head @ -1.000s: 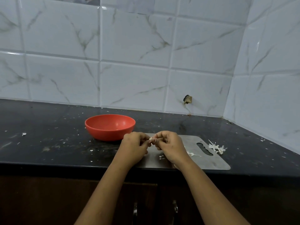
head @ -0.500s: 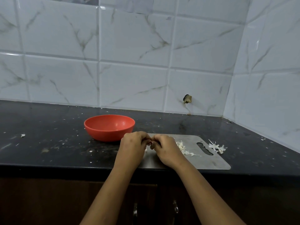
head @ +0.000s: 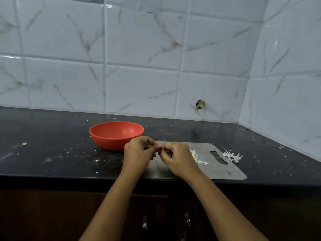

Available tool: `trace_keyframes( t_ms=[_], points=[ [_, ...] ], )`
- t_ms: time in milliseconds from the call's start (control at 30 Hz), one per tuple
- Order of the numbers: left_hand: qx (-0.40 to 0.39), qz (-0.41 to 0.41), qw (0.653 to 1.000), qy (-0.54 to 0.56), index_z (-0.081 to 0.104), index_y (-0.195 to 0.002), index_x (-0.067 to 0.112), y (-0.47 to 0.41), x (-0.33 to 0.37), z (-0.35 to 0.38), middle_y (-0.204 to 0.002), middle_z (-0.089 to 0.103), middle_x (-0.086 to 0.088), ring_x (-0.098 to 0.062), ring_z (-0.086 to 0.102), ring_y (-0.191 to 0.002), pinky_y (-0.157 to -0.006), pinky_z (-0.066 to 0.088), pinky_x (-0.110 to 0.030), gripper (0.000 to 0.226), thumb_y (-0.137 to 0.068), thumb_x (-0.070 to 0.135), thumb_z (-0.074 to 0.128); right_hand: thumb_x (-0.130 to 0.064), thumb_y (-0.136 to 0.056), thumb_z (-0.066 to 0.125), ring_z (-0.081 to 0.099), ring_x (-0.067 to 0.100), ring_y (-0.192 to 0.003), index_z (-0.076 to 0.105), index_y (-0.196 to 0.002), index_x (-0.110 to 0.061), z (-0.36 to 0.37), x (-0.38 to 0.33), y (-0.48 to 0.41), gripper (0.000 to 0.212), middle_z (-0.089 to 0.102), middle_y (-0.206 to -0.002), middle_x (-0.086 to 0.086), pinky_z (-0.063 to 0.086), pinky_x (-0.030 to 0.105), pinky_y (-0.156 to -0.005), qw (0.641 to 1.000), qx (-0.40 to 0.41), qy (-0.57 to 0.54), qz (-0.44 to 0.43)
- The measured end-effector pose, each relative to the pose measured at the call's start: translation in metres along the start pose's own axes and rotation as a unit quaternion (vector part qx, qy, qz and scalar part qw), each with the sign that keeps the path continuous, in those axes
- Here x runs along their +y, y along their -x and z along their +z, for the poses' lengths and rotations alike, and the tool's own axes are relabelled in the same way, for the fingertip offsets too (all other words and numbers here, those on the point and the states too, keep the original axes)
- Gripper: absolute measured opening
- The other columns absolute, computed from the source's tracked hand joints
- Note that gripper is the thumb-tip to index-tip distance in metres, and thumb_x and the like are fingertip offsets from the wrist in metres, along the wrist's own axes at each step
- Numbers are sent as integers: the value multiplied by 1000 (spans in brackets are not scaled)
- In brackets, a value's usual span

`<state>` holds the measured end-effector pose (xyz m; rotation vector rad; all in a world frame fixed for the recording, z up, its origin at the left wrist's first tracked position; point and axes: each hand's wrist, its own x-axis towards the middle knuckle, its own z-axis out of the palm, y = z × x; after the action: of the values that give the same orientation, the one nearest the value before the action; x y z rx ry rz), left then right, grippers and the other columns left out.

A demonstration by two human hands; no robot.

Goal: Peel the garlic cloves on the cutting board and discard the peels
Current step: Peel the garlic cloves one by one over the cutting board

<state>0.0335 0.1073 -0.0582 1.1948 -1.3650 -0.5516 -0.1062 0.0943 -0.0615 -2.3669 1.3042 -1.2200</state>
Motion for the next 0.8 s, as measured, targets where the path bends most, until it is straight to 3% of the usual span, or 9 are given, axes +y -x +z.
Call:
trace_keyframes(
  t_ms=[133, 333, 433, 500, 633, 800],
  points=[
    [-17, -32, 999, 19, 70, -75, 8, -3, -1, 0, -68, 71, -9, -7, 62, -49, -54, 53, -18, 8, -82, 7, 74, -11, -87, 59, 40, 9, -48, 51, -60, -19, 2, 2, -1, 30, 47, -53, -7, 30, 19, -48, 1000, 14, 9, -15],
    [-38, -44, 998, 14, 69, -75, 8, -5, -2, -1, -67, 68, -6, -5, 60, -49, -53, 52, -17, 9, -84, 8, 72, -13, -89, 59, 44, 8, -51, 64, -71, -8, 1, 2, 0, 20, 56, -60, 0, 35, 19, -51, 1000, -8, -1, -2],
    [-46, -51, 997, 35, 71, -78, 8, -5, -1, -2, -70, 70, -8, -12, 66, -59, -64, 57, -23, 6, -83, 5, 72, -15, -89, 59, 47, 9, -52, 67, -74, -5, 0, 4, -4, 20, 61, -62, 7, 39, 25, -51, 999, -5, -33, 37],
    [-66, -47, 996, 31, 74, -83, 10, -2, 0, -3, -74, 72, -9, -16, 69, -66, -69, 59, -25, 8, -81, 3, 73, -14, -89, 59, 49, 10, -52, 67, -72, -8, 0, 4, -5, 19, 62, -62, 7, 41, 30, -52, 997, 1, -49, 54],
    [-72, -23, 997, -3, 75, -89, 11, -1, 0, -6, -76, 73, -5, -11, 69, -66, -66, 56, -18, 12, -79, 4, 75, -10, -91, 58, 47, 5, -52, 63, -74, -25, -3, 0, -2, 23, 62, -65, 1, 36, 16, -50, 997, -16, -56, 54],
    [-50, -26, 998, 8, 74, -90, 6, -1, -2, -5, -78, 72, -7, -17, 70, -69, -69, 59, -24, 10, -85, 1, 68, -10, -91, 57, 47, 6, -52, 68, -81, -24, -4, -1, -2, 21, 63, -67, 3, 44, 28, -52, 996, -13, -64, 61]
  ],
)
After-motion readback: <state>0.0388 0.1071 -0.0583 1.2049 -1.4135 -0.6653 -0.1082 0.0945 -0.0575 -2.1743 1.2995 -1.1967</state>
